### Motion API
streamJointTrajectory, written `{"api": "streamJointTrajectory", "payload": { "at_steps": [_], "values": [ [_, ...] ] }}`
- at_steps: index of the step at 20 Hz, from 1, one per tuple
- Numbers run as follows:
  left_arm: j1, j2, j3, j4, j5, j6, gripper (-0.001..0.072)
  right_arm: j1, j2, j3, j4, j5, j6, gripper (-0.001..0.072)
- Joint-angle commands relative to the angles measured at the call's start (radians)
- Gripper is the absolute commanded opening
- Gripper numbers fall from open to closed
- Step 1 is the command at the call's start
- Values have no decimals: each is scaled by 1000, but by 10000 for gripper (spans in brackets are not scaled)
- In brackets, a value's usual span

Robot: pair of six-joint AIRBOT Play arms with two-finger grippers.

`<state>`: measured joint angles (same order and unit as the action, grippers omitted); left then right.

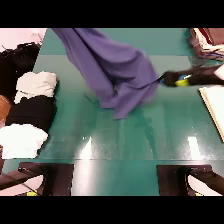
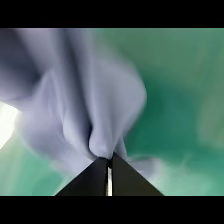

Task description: Fold the shirts.

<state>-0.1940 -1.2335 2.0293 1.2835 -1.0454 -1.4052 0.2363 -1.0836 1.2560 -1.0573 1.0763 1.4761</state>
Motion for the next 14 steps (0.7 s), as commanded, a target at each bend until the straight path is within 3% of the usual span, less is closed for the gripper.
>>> {"api": "streamJointTrajectory", "payload": {
  "at_steps": [1,7,11,14],
  "values": [
    [0,193,3,9,86,0,23,-116,133,195,-131,76,25,14],
    [0,346,3,-100,98,0,23,-164,220,449,-154,97,23,14],
    [0,366,7,-171,92,1,23,-164,180,613,-177,221,23,14],
    [0,352,5,-137,37,33,23,-163,96,725,-176,334,27,14]
  ]
}}
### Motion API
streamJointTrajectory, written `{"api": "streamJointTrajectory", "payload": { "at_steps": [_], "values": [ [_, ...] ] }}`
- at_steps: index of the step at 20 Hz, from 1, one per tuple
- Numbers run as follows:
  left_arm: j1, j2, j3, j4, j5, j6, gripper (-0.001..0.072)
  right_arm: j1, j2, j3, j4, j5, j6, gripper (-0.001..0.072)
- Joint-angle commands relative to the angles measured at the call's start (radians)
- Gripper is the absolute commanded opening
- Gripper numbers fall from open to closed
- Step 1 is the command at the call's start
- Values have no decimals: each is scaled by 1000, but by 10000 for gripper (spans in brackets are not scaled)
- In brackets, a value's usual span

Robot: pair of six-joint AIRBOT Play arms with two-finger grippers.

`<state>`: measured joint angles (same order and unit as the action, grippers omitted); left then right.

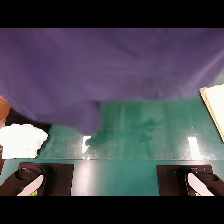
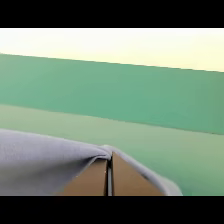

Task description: Fold the shirts.

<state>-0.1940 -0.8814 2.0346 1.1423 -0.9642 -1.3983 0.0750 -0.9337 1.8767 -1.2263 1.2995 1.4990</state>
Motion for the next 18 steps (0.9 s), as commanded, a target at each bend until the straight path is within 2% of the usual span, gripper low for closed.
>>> {"api": "streamJointTrajectory", "payload": {
  "at_steps": [1,4,7,10,14,17,18],
  "values": [
    [0,-14,-17,38,-76,26,23,-2,-93,129,-8,156,21,14],
    [0,-84,-174,163,-145,-21,23,1,-219,95,-6,256,66,14],
    [0,-195,-428,192,-126,-47,23,47,-347,-72,-6,262,74,14],
    [0,-362,-648,203,42,-53,23,109,-500,-247,-8,133,51,14],
    [28,-580,-678,214,251,-72,24,143,-674,-299,1,-120,37,14],
    [63,-624,-678,208,304,-126,24,143,-775,-225,4,-132,37,15],
    [70,-625,-678,208,297,-132,80,143,-799,-193,4,-118,37,23]
  ]
}}
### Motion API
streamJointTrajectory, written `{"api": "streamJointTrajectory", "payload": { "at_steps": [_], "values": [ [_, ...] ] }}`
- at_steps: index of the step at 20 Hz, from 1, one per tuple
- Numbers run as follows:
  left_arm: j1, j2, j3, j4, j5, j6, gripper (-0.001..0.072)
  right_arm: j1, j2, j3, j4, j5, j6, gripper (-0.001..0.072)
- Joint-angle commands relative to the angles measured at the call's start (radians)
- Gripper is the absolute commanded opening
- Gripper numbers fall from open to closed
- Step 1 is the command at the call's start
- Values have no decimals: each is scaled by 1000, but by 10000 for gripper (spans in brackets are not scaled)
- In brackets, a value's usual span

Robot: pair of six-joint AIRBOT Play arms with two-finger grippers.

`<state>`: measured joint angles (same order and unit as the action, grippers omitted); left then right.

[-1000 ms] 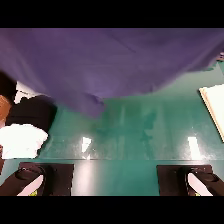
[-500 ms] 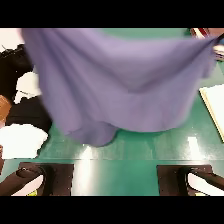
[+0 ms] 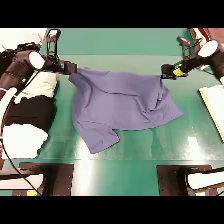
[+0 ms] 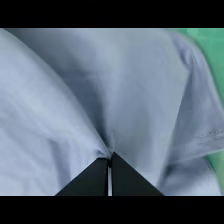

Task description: Fold the shirts.

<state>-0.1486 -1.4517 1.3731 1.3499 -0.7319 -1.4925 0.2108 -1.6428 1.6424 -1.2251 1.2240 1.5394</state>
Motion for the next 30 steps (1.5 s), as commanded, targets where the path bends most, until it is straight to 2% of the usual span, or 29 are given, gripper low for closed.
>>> {"api": "streamJointTrajectory", "payload": {
  "at_steps": [1,2,5,7,8,11,14,17,21,24,27,28,29,30],
  "values": [
    [29,-52,-16,-11,46,-49,363,6,-111,76,3,-27,-3,202],
    [36,-51,-6,-14,-2,-57,495,6,-126,113,3,-7,-4,396],
    [92,-22,37,-17,-266,-34,501,-6,-114,196,-1,106,-37,400],
    [134,22,19,-13,-462,10,500,-16,-55,176,-2,158,-89,397],
    [148,56,-18,-13,-512,9,501,-27,-14,141,-1,164,-92,397],
    [148,206,-263,-23,-479,-17,501,-50,119,-7,2,163,-92,397],
    [148,328,-534,-144,-429,-37,501,-61,248,-166,2,129,-93,397],
    [148,375,-723,-290,-327,-14,501,-61,349,-290,2,68,-92,397],
    [148,372,-820,-452,-232,61,500,-61,436,-391,2,40,-92,397],
    [135,371,-836,-465,-182,63,500,-61,467,-412,2,41,-91,397],
    [48,370,-837,-468,-122,58,497,-61,471,-409,0,51,-89,397],
    [39,370,-834,-468,-115,50,335,-67,470,-409,-2,70,-89,397],
    [40,370,-821,-467,-116,50,87,-84,470,-409,-3,101,-89,397],
    [47,373,-802,-467,-124,52,25,-110,470,-410,-7,131,-89,397]
  ]
}}
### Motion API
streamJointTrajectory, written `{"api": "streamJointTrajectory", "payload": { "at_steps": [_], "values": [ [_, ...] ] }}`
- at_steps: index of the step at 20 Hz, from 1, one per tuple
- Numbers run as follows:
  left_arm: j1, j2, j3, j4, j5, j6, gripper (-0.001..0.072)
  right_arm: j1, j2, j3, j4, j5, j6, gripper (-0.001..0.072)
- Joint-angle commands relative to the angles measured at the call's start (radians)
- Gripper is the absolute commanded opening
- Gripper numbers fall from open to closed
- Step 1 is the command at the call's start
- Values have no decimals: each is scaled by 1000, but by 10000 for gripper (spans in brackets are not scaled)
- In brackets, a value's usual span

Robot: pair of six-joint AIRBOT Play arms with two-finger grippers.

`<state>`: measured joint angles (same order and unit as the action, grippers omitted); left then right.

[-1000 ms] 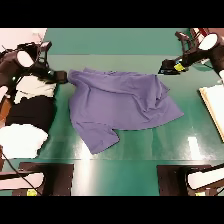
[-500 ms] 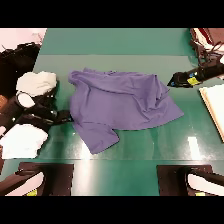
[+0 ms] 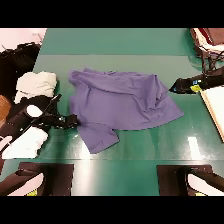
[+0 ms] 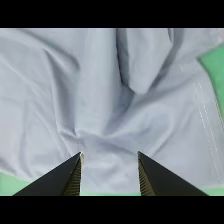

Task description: Fold the shirts.

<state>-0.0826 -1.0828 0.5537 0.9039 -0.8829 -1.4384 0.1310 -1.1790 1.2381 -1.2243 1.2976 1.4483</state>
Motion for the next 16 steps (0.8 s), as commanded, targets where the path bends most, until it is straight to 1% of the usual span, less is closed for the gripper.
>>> {"api": "streamJointTrajectory", "payload": {
  "at_steps": [1,3,4,7,8,10,13,16],
  "values": [
    [-9,6,47,-12,14,-2,23,-68,7,-10,-8,87,2,397],
    [4,8,122,17,-26,-2,23,-167,31,-71,-7,98,2,397],
    [4,8,164,43,-42,-1,23,-224,49,-126,-7,86,2,397],
    [4,8,236,44,-42,-1,23,-413,87,-328,16,23,2,399],
    [4,8,242,41,-35,-2,23,-470,82,-388,54,8,-3,399],
    [4,5,242,24,-16,-2,24,-555,50,-475,159,-26,-74,399],
    [4,5,242,23,-16,-3,23,-588,-18,-540,296,-106,-141,397],
    [4,5,242,23,-16,-3,23,-550,-94,-545,363,-171,-158,383]
  ]
}}
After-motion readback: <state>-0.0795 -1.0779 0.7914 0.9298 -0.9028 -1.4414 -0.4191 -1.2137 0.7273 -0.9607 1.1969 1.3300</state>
